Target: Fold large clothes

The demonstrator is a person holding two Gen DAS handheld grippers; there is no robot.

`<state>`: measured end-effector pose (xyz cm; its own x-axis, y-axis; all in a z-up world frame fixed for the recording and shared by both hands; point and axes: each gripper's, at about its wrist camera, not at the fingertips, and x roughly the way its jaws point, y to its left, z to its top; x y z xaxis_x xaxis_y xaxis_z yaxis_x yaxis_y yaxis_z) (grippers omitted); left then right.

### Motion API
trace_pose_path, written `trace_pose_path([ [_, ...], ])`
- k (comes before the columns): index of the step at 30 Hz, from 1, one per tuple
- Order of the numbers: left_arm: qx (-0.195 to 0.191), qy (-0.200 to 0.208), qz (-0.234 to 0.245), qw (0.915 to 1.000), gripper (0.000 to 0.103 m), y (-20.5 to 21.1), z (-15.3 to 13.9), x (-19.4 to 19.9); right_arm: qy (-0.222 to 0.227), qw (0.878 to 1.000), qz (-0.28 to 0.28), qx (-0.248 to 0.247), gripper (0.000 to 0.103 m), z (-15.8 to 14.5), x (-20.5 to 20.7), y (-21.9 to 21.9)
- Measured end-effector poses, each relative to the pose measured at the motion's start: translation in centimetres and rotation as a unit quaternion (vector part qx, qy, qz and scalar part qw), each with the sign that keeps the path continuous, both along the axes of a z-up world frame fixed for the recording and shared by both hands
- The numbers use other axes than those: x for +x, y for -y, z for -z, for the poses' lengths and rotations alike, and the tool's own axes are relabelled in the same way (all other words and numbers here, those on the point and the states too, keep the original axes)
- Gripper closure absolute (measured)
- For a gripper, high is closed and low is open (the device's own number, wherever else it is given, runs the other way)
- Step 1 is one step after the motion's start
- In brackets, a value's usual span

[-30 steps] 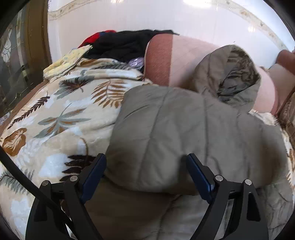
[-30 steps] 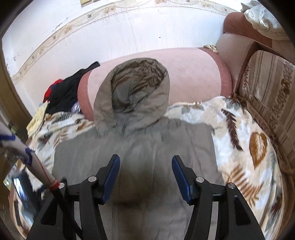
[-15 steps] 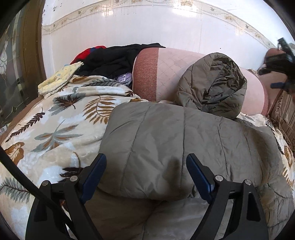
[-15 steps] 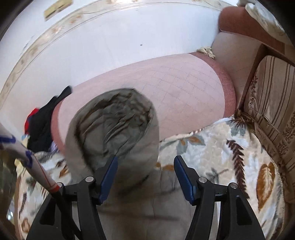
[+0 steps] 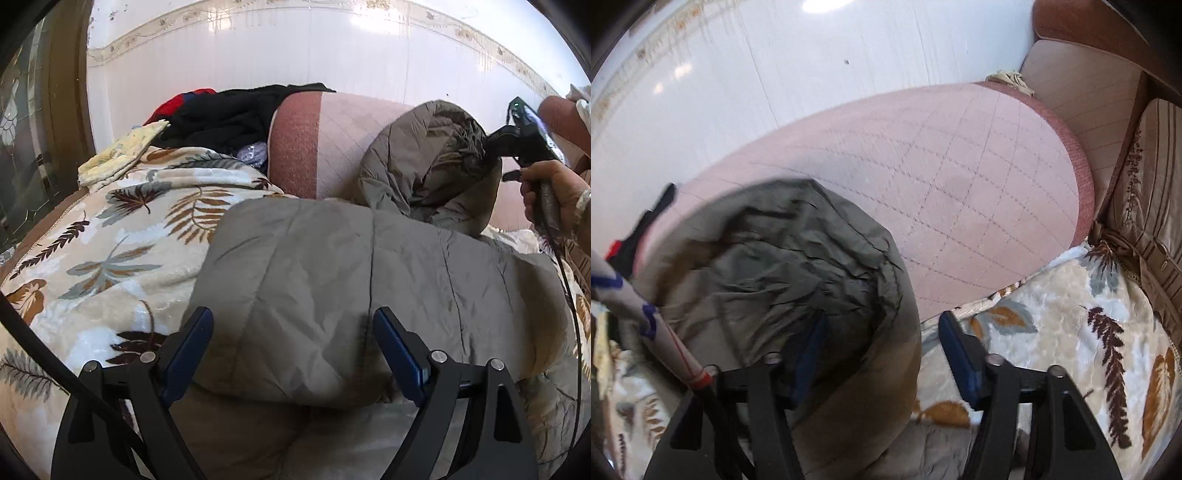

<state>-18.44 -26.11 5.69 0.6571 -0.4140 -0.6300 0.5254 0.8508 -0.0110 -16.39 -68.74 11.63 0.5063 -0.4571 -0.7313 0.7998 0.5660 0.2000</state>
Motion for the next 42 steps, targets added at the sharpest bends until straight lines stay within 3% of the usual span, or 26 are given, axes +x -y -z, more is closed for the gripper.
trace_pose_path([
  [1, 0.004, 0.001, 0.001, 1.0000, 0.016, 0.2, 0.2, 0.0, -0.007, 1.000, -0.004, 0.009, 0.081, 0.7, 0.3, 0.3],
  [2, 0.006, 0.002, 0.002, 1.0000, 0.016, 0.4, 0.2, 0.0, -0.009, 1.000, -0.008, 0.015, 0.093, 1.1, 0.4, 0.4],
  [9, -0.003, 0.006, -0.004, 1.0000, 0.016, -0.1, -0.2, 0.1, 0.055, 0.996, -0.054, -0.040, 0.097, -2.3, -4.4, -3.9],
  [16, -0.047, -0.004, -0.026, 0.9985, 0.016, -2.3, -1.9, 0.9, 0.108, 0.979, -0.143, -0.097, 0.097, -6.7, -12.6, -13.8],
  [20, -0.112, -0.005, -0.035, 0.9931, 0.016, -4.7, -4.9, 0.9, 0.111, 0.970, -0.182, -0.117, 0.097, -6.0, -17.5, -19.5],
  [23, -0.155, 0.010, -0.034, 0.9872, 0.016, -5.8, -7.2, 0.3, 0.091, 0.969, -0.199, -0.116, 0.097, -2.7, -20.6, -23.2],
  [25, -0.163, 0.003, -0.006, 0.9865, 0.016, -4.9, -7.6, 0.2, 0.077, 0.970, -0.199, -0.114, 0.097, -0.4, -21.6, -24.1],
  [29, -0.128, -0.072, 0.106, 0.9834, 0.016, 0.1, -4.9, 0.9, 0.053, 0.979, -0.179, -0.080, 0.097, 3.9, -22.4, -23.7],
  [33, 0.021, -0.084, 0.097, 0.9915, 0.016, 4.3, 0.6, 1.0, 0.035, 0.984, -0.167, -0.057, 0.097, 6.0, -22.0, -22.0],
  [35, 0.034, -0.073, 0.090, 0.9927, 0.014, 4.7, 1.7, 0.9, 0.029, 0.983, -0.174, -0.049, 0.097, 6.4, -21.6, -21.6],
  [37, 0.030, -0.069, 0.093, 0.9928, 0.014, 4.6, 1.3, 0.7, 0.011, 0.983, -0.178, -0.042, 0.092, 6.4, -21.2, -21.5],
  [38, 0.013, -0.071, 0.094, 0.9929, 0.014, 4.0, 0.4, 0.7, 0.009, 0.983, -0.177, -0.039, 0.085, 6.2, -21.4, -21.6],
  [41, -0.038, -0.104, 0.113, 0.9874, 0.014, 1.4, -2.7, 1.2, 0.034, 0.984, -0.176, 0.004, 0.052, 5.0, -23.5, -21.3],
  [42, -0.055, -0.110, 0.120, 0.9851, 0.014, 0.6, -3.4, 1.3, 0.062, 0.982, -0.176, 0.026, 0.045, 4.3, -24.7, -21.2],
])
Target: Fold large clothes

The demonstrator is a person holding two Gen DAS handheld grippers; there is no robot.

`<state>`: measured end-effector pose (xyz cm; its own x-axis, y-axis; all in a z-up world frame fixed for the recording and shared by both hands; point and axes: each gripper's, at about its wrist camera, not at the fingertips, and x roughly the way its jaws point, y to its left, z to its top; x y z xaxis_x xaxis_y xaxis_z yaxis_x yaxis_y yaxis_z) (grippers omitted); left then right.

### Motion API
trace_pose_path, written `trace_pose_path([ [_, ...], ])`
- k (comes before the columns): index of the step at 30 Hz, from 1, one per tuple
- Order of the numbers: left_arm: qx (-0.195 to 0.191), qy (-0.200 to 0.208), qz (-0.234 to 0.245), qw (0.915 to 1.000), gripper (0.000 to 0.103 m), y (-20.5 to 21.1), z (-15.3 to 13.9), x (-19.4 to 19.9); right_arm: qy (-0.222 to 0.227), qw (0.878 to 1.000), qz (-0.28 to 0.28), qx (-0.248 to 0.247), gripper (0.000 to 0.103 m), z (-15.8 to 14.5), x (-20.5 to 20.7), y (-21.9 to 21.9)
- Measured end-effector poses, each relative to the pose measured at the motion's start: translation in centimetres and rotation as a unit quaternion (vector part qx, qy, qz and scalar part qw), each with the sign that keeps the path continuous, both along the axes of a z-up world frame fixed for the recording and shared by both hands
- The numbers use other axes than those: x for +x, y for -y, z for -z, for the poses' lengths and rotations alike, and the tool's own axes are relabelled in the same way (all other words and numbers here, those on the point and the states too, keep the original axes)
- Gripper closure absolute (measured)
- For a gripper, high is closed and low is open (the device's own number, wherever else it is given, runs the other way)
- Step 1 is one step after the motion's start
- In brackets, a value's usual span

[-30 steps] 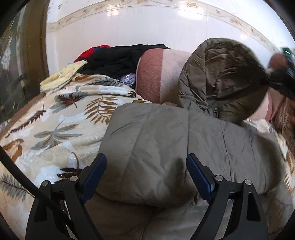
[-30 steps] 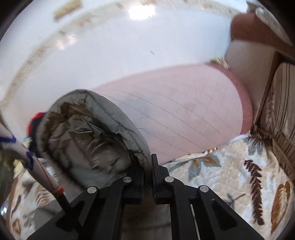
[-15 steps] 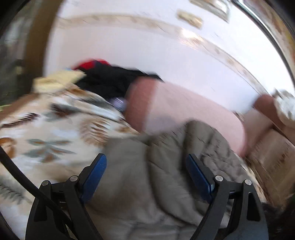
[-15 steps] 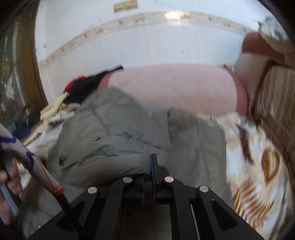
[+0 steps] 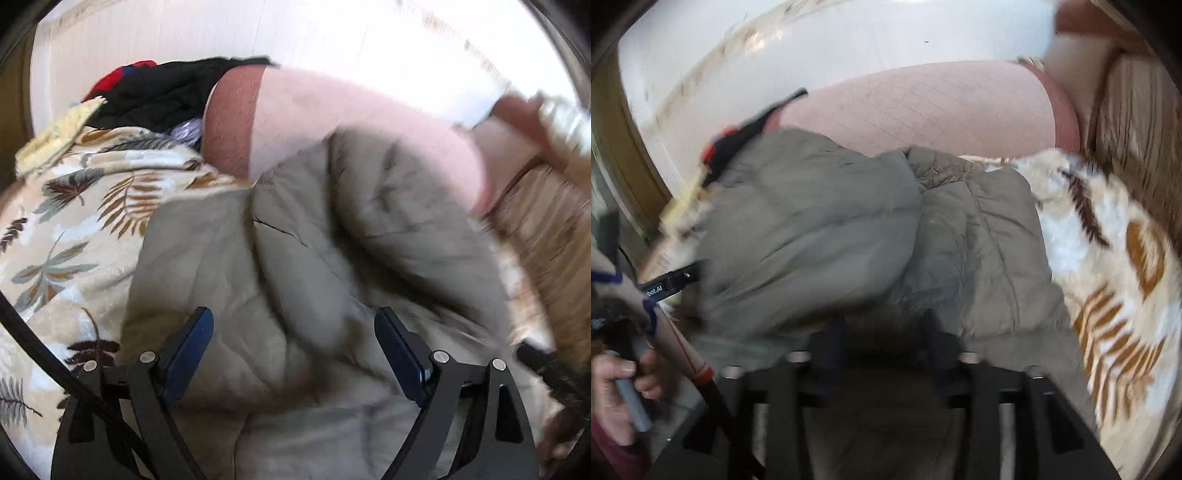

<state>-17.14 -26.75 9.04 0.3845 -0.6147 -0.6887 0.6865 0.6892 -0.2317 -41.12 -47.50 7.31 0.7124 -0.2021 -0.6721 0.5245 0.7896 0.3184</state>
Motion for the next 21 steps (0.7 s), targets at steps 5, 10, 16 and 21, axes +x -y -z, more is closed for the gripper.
trace_pose_path([
  [5, -0.069, -0.088, 0.026, 0.9934, 0.013, -1.6, -1.5, 2.6, 0.096, 0.989, 0.009, 0.112, 0.033, -1.9, -3.0, 1.7],
  [10, -0.051, -0.126, 0.027, 0.9903, 0.013, 1.1, -0.2, 4.8, 0.111, 0.977, 0.015, 0.182, 0.032, -1.8, 0.9, 3.4],
  [16, -0.022, -0.125, 0.032, 0.9914, 0.013, 4.4, 1.7, 4.8, 0.094, 0.973, 0.036, 0.209, 0.031, 0.0, 4.8, 5.3],
  [21, 0.025, -0.046, 0.025, 0.9983, 0.079, 6.6, 3.1, 2.9, 0.066, 0.979, 0.020, 0.192, 0.091, 1.0, 7.6, 5.0],
])
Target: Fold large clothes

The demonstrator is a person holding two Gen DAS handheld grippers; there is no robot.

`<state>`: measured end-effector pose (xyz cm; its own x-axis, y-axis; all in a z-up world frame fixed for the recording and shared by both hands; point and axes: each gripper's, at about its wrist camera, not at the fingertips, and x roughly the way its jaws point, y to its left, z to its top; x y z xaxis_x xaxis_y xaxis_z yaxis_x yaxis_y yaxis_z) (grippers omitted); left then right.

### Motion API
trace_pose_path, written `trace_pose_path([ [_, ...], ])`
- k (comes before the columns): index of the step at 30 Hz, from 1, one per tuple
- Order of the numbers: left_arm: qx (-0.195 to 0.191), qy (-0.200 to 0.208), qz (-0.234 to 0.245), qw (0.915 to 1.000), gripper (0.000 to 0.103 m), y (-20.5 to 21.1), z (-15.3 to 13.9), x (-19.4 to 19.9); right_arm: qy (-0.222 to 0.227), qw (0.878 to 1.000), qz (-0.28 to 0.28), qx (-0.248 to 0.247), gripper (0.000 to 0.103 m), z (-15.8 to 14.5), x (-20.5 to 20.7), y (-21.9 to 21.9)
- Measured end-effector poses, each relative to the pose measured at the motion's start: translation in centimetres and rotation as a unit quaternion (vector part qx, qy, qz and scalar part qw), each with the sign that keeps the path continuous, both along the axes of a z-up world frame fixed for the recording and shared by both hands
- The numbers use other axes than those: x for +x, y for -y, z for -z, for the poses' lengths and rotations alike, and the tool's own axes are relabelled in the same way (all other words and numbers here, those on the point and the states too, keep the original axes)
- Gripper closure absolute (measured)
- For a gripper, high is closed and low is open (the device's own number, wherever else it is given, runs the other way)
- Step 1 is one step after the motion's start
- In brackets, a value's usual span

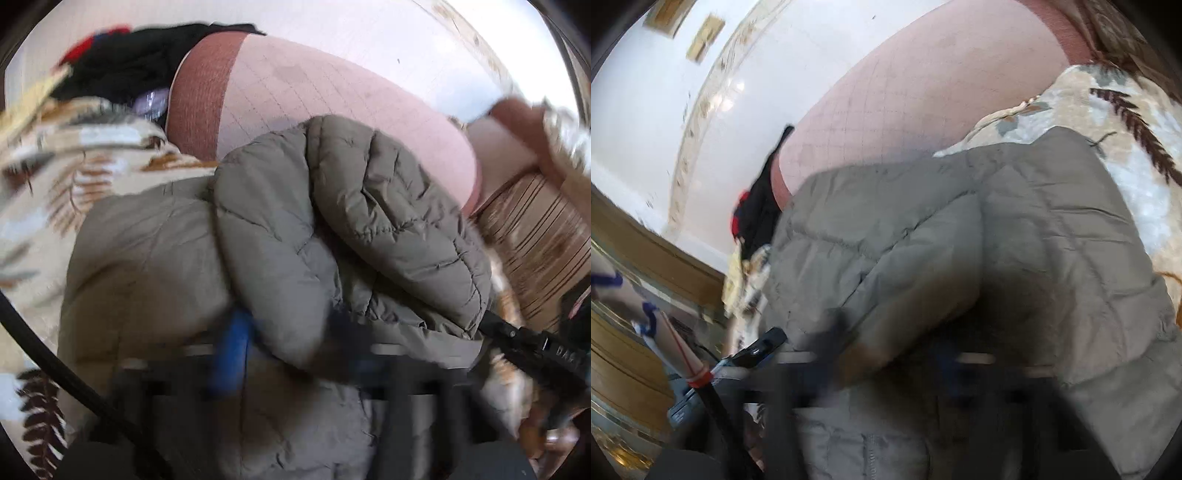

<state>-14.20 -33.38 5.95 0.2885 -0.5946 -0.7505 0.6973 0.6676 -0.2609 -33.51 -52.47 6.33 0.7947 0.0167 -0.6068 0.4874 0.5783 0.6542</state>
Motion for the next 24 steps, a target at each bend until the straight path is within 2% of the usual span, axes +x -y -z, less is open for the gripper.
trace_pose_path([
  [2, 0.004, 0.019, 0.005, 0.9998, 0.086, 0.3, -0.1, -1.0, -0.006, 1.000, 0.003, -0.025, 0.093, -0.1, 0.0, -0.8],
  [7, 0.014, 0.064, 0.013, 0.9978, 0.089, 0.3, -2.1, -3.2, -0.021, 0.994, 0.004, -0.107, 0.095, -2.5, -0.7, -2.5],
  [11, 0.001, 0.084, 0.011, 0.9964, 0.089, -1.5, -4.7, -5.0, -0.012, 0.991, -0.003, -0.137, 0.095, -5.5, -2.2, -3.6],
  [14, -0.009, 0.088, 0.009, 0.9961, 0.089, -3.5, -5.8, -5.8, -0.001, 0.989, -0.012, -0.144, 0.095, -7.4, -3.6, -4.9],
  [16, -0.004, 0.088, 0.008, 0.9961, 0.089, -4.4, -5.5, -6.4, 0.002, 0.989, -0.020, -0.147, 0.095, -8.0, -4.3, -5.8],
  [19, 0.011, 0.087, 0.002, 0.9961, 0.088, -5.0, -3.9, -7.0, -0.004, 0.989, -0.028, -0.145, 0.095, -6.8, -4.8, -6.9],
  [24, 0.040, 0.092, -0.006, 0.9949, 0.082, -3.5, 0.9, -6.8, -0.054, 0.990, -0.014, -0.128, 0.095, -0.9, -3.2, -5.8],
])
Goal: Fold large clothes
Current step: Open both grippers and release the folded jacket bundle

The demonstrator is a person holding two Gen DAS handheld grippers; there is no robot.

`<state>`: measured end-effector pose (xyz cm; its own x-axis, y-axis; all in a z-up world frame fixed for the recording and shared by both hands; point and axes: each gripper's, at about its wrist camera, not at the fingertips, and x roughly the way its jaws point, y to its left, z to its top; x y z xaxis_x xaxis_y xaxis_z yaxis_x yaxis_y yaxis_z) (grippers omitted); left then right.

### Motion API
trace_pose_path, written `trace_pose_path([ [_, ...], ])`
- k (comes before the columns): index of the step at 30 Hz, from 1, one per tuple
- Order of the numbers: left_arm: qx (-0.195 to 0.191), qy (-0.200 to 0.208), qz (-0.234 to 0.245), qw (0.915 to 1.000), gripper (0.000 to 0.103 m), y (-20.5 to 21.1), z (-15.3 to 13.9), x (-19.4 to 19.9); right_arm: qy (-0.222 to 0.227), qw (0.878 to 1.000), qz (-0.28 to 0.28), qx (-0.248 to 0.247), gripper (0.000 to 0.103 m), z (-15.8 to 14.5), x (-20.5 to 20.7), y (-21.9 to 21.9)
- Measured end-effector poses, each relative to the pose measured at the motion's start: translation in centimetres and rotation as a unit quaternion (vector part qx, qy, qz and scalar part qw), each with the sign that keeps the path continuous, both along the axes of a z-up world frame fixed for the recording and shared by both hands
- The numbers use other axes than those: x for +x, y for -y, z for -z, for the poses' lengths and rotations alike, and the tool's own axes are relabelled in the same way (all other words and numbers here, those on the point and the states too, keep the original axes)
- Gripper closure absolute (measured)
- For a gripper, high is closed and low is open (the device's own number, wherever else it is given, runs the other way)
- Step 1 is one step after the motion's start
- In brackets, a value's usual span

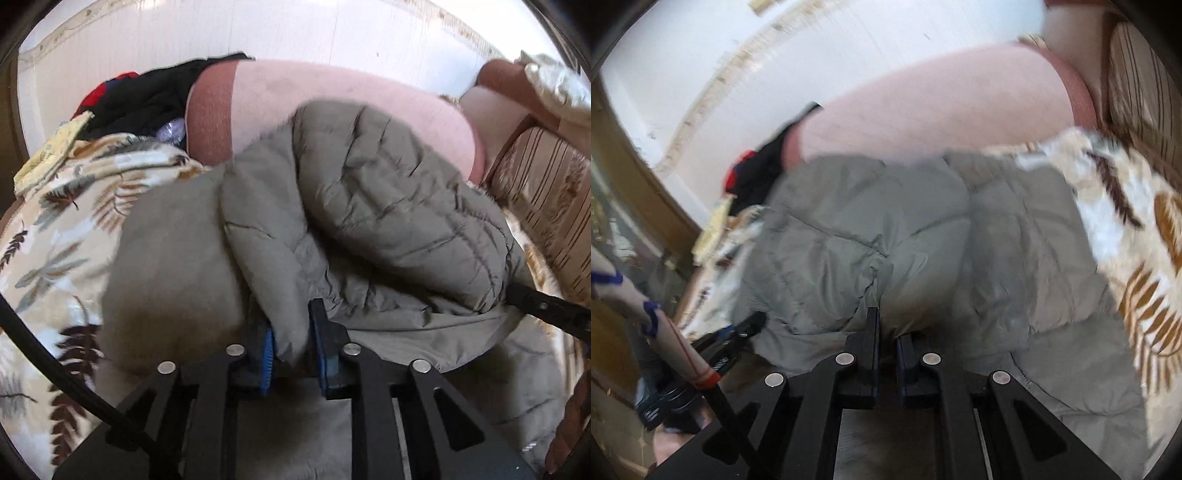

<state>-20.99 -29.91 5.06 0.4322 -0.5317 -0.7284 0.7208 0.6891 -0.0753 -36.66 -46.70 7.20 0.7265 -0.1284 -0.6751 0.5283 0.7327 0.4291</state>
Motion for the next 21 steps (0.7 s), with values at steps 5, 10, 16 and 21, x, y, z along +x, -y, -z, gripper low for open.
trace_pose_path([
  [5, 0.028, 0.070, 0.003, 0.9971, 0.078, 1.3, 1.1, -1.7, -0.021, 0.999, 0.021, 0.044, 0.095, 5.8, 1.0, 2.3],
  [10, 0.022, 0.070, -0.002, 0.9973, 0.059, 0.0, -0.3, -2.0, -0.019, 0.999, 0.009, 0.032, 0.086, 4.6, -0.3, 1.7],
  [16, -0.009, 0.080, -0.052, 0.9954, 0.052, -3.0, -3.6, -2.0, -0.016, 0.999, -0.006, -0.029, 0.081, 0.6, -4.2, -0.3],
  [21, -0.011, 0.092, -0.049, 0.9945, 0.048, -2.5, -3.5, -2.6, 0.011, 0.999, -0.013, -0.034, 0.079, -1.5, -4.8, -1.7],
])
